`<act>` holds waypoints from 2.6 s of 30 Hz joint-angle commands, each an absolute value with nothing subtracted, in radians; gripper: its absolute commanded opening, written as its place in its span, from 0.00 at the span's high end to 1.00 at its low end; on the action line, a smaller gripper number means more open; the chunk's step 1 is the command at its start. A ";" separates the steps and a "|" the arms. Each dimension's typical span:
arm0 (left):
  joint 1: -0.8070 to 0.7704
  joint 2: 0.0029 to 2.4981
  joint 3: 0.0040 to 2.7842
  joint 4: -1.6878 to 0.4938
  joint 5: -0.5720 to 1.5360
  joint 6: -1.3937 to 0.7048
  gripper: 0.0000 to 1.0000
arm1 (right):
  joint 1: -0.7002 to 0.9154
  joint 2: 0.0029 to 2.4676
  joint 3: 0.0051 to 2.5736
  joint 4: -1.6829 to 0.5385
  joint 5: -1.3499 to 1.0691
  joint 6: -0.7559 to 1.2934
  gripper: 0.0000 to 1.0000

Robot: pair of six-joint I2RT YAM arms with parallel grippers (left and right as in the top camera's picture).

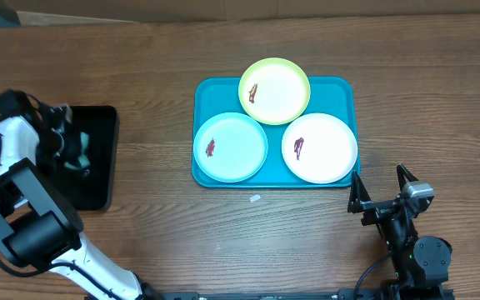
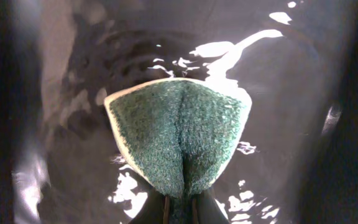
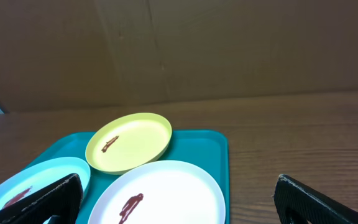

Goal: Clean dirty plates on tray and stack at the side
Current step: 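Lift the green sponge with the left gripper out of the black tray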

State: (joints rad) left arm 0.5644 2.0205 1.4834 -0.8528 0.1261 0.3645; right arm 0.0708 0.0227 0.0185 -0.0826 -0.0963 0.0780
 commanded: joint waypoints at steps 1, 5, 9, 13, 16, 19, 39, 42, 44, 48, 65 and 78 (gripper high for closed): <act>0.561 2.012 1.635 -0.898 0.249 0.332 0.96 | 0.065 0.022 0.008 -0.077 -0.083 0.078 0.00; 0.561 2.012 1.682 -0.918 0.338 0.333 0.96 | 0.065 0.022 0.008 -0.077 -0.083 0.078 0.00; 0.561 2.026 1.647 -0.915 0.331 0.337 0.96 | 0.065 0.022 0.008 -0.077 -0.082 0.078 0.00; 0.561 2.040 1.549 -0.873 0.294 0.337 0.96 | 0.065 0.022 0.008 -0.077 -0.083 0.078 0.00; 0.562 2.040 1.451 -0.808 0.265 0.336 0.96 | 0.065 0.022 0.008 -0.077 -0.083 0.078 0.00; 0.562 2.040 1.379 -0.755 0.210 0.336 0.96 | 0.065 0.022 0.008 -0.077 -0.082 0.078 0.00; 0.562 2.033 1.485 -0.886 0.211 0.332 0.96 | 0.065 0.022 0.008 -0.077 -0.082 0.078 0.00; 0.562 2.034 1.489 -0.888 0.266 0.336 0.96 | 0.065 0.022 0.008 -0.077 -0.083 0.078 0.00; 0.562 2.036 1.468 -0.871 0.257 0.336 0.96 | 0.065 0.022 0.008 -0.077 -0.083 0.078 0.00; 0.562 2.036 1.388 -0.800 0.249 0.336 0.96 | 0.065 0.022 0.008 -0.077 -0.082 0.078 0.00; 0.562 2.027 1.511 -0.899 0.153 0.264 0.96 | 0.065 0.022 0.008 -0.077 -0.082 0.078 0.00; 0.562 2.027 1.878 -1.186 0.341 0.224 0.96 | 0.065 0.022 0.008 -0.077 -0.083 0.078 0.00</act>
